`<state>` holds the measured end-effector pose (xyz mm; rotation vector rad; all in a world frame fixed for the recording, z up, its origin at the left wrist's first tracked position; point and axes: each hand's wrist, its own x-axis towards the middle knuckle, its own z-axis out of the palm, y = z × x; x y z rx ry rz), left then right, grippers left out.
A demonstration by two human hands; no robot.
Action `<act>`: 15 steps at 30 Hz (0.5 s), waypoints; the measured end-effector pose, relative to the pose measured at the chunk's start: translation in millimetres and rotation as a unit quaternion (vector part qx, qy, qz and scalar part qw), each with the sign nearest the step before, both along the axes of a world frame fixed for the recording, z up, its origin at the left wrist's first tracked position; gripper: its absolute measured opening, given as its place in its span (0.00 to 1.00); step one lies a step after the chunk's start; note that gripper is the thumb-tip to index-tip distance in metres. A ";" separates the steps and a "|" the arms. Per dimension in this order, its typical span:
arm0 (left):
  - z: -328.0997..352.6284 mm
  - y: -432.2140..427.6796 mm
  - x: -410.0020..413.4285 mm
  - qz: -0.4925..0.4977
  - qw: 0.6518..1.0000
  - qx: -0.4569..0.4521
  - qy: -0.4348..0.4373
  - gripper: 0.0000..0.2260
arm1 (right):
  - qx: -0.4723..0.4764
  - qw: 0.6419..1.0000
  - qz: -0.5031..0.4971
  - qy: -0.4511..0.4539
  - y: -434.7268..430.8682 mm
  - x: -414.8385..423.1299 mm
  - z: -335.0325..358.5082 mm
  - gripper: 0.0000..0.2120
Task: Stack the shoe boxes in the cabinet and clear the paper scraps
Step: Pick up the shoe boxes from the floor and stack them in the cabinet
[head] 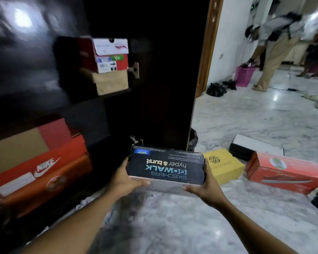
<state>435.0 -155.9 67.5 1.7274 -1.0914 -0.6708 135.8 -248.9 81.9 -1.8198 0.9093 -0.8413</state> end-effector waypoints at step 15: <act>305.9 8.2 127.7 0.131 0.929 -0.301 -0.168 0.49 | -0.209 0.975 -0.009 -0.079 -22.2 149.8 252.8 0.57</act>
